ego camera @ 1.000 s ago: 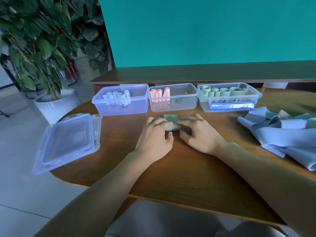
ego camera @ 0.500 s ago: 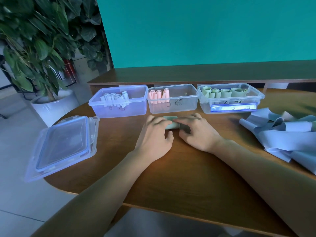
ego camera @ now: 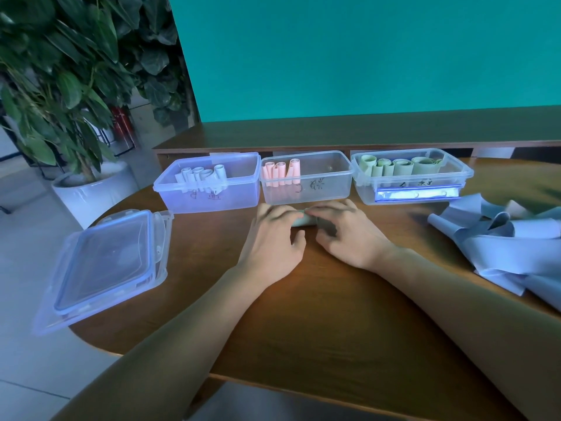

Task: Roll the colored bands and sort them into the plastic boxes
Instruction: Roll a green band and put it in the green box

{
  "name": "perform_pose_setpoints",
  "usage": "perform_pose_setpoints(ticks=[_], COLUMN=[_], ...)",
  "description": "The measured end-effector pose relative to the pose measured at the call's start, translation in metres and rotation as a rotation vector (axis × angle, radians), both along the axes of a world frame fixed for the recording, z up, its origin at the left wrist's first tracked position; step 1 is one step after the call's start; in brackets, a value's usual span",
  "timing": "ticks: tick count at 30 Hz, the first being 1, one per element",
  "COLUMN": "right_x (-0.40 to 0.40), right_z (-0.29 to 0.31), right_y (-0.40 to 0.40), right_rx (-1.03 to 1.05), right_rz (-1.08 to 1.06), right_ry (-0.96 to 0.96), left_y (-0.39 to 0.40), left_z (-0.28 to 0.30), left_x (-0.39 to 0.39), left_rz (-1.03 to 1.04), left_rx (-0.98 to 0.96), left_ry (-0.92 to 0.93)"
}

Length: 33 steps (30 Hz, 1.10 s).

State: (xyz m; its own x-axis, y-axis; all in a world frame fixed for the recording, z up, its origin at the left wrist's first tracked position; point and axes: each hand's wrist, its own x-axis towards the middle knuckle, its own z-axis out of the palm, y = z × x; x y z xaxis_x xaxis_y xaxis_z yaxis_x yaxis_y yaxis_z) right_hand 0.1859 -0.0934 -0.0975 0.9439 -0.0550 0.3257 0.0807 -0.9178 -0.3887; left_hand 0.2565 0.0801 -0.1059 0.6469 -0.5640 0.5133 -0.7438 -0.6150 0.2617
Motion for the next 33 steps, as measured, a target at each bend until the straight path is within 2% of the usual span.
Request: perform_pose_setpoints(ticks=[5,10,16,24,28,33], right_x=[0.010,0.019,0.037,0.060,0.058,0.048], right_z=[0.003,0.001,-0.005,-0.009,-0.009,-0.007], right_y=[-0.001,-0.003,-0.010,-0.018,-0.017,-0.016], right_rx=[-0.013,0.037,0.034,0.116,0.120,0.145], right_rz=[0.003,0.016,-0.025,-0.030,0.038,0.097], right_ry=[0.035,-0.071,-0.009,-0.040,-0.069,-0.099], left_y=[-0.005,-0.009,-0.013,-0.017,-0.016,-0.015], left_z=[0.000,0.004,0.007,0.007,0.006,0.008], left_x=[0.004,0.014,0.031,0.039,0.042,0.040], left_rz=[0.029,0.040,0.042,0.012,0.022,0.017], left_rx=[0.050,0.093,0.161,0.050,-0.016,-0.031], left_ry=[0.051,0.120,0.185,0.249,0.276,0.177])
